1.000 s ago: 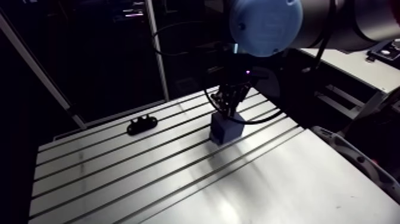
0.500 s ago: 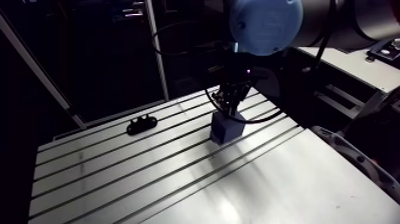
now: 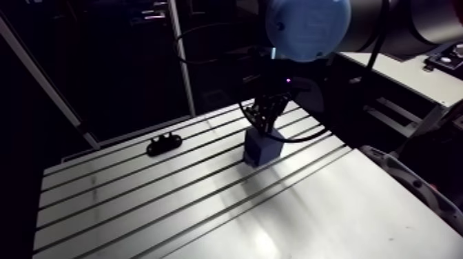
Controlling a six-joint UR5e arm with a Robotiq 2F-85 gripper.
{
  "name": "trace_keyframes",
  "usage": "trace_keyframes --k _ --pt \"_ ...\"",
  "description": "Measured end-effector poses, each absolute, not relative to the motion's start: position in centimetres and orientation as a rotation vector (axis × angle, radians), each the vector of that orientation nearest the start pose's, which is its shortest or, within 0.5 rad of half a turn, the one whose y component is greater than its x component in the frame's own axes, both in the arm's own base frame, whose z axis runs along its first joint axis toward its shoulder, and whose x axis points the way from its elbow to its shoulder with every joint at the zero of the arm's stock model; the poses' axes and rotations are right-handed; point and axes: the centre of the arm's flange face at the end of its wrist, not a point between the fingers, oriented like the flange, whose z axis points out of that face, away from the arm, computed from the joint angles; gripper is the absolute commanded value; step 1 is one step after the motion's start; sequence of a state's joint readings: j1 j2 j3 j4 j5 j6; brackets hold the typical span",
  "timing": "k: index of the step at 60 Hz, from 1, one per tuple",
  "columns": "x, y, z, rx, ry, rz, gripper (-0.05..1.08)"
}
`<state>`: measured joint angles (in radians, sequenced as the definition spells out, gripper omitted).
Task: Pick up the M10 bolt and insert it into the hex recess until seated.
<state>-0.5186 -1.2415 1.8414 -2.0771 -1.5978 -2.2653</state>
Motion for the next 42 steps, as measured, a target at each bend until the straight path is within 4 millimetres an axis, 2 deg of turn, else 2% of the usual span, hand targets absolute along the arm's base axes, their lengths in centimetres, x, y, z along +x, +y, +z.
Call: trace_keyframes --k 42 --pt "-54.22 15.9 23.34 -0.388 3.014 -0.067 0.72"
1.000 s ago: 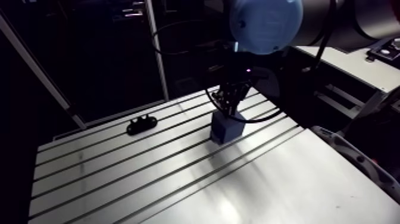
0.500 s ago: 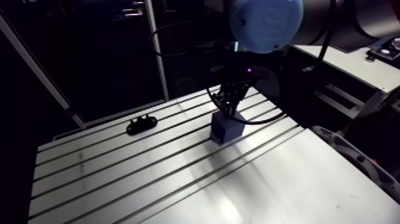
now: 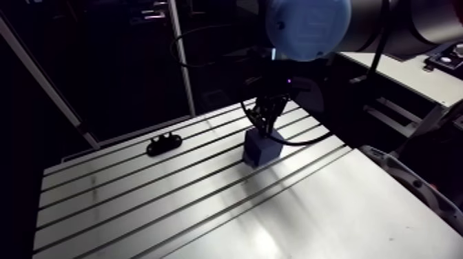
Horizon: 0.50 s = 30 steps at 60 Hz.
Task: Pick up the M10 bolt and insert it into the hex recess until seated.
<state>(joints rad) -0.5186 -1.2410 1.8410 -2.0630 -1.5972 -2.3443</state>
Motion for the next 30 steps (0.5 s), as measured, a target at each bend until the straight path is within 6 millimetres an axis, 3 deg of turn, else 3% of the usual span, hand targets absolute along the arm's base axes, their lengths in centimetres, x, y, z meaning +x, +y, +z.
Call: trace_keyframes --k 30 --pt "-54.27 15.98 23.13 -0.482 3.001 -0.074 0.73"
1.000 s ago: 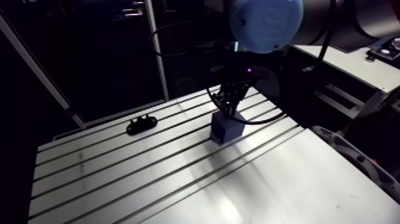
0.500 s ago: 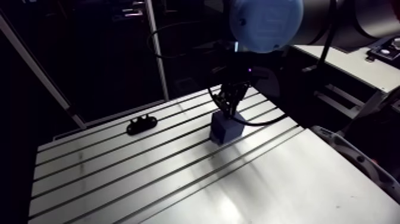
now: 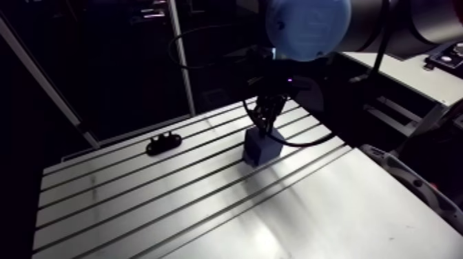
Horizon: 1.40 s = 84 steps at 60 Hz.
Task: Pick up the M10 bolt and insert it into the hex recess until seated.
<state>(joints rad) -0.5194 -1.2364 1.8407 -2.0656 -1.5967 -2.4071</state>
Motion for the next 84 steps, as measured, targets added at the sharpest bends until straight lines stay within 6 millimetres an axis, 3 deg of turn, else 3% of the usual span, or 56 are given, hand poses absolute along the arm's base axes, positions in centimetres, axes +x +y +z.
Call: trace_keyframes --k 84 --pt "-54.37 15.99 23.64 -0.741 2.97 -0.077 0.73"
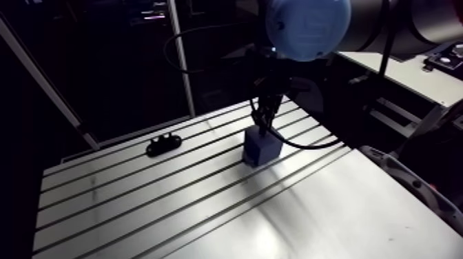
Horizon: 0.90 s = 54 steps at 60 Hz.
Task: Pick up the M10 bolt and insert it into the hex recess until seated.
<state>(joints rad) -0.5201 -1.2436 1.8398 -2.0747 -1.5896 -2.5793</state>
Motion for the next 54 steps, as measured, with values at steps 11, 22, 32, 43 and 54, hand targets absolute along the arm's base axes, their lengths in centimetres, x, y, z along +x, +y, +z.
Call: trace_keyframes --k 11,22,32,43,54 --pt "-54.36 15.91 23.76 -0.785 2.962 -0.078 0.73" --pt "-54.29 15.82 23.75 -0.837 2.95 -0.084 0.73" --pt "-54.24 15.8 23.75 -0.863 2.942 -0.088 0.73" --pt "-54.22 15.81 23.76 -0.887 2.933 -0.09 0.71" --pt "-54.2 15.83 23.75 -0.918 2.924 -0.093 0.38"
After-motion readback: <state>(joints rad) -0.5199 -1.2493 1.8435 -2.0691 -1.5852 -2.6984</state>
